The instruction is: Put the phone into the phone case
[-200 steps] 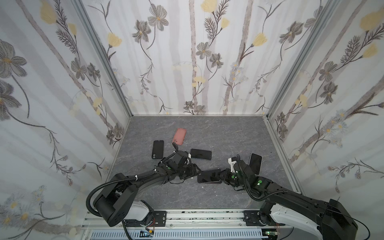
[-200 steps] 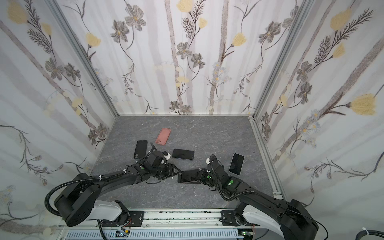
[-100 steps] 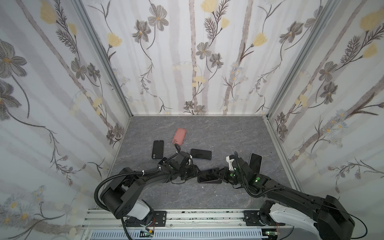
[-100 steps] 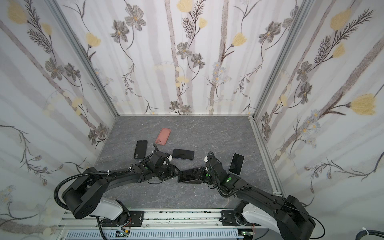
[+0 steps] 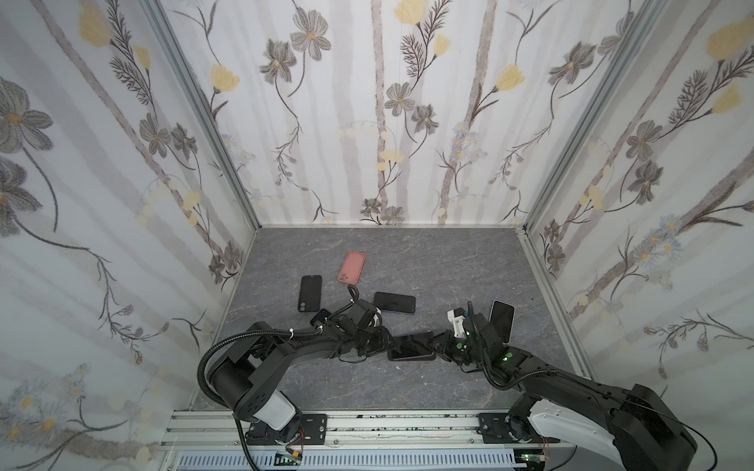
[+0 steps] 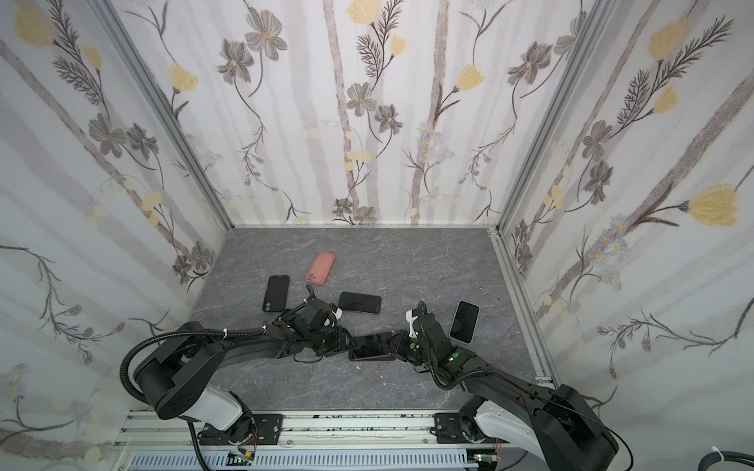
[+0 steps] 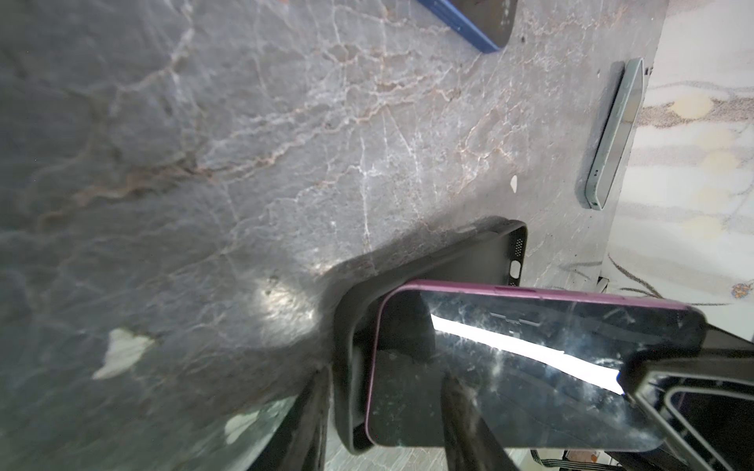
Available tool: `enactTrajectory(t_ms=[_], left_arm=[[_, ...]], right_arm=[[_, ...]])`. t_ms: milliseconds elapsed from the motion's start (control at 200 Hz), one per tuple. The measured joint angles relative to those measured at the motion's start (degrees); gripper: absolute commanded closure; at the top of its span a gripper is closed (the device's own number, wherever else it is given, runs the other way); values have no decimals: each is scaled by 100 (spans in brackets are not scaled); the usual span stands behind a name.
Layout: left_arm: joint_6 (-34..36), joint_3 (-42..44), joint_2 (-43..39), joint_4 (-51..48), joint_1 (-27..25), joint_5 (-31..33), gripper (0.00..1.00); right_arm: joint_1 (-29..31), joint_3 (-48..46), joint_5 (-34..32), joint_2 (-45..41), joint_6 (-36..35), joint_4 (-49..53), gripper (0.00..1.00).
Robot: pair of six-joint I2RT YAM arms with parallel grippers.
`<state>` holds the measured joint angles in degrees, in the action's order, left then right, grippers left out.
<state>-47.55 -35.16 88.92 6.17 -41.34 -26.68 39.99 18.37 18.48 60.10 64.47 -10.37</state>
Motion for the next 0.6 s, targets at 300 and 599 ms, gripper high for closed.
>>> enactTrajectory(t_ms=[300, 599], left_arm=[[-4, -120, 212, 59, -42, -48, 56], [-4, -149, 247, 46, -63, -35, 56]], right_arm=[[-122, -136, 267, 328, -87, -542, 100], [-264, -426, 433, 586, -195, -1119, 100]])
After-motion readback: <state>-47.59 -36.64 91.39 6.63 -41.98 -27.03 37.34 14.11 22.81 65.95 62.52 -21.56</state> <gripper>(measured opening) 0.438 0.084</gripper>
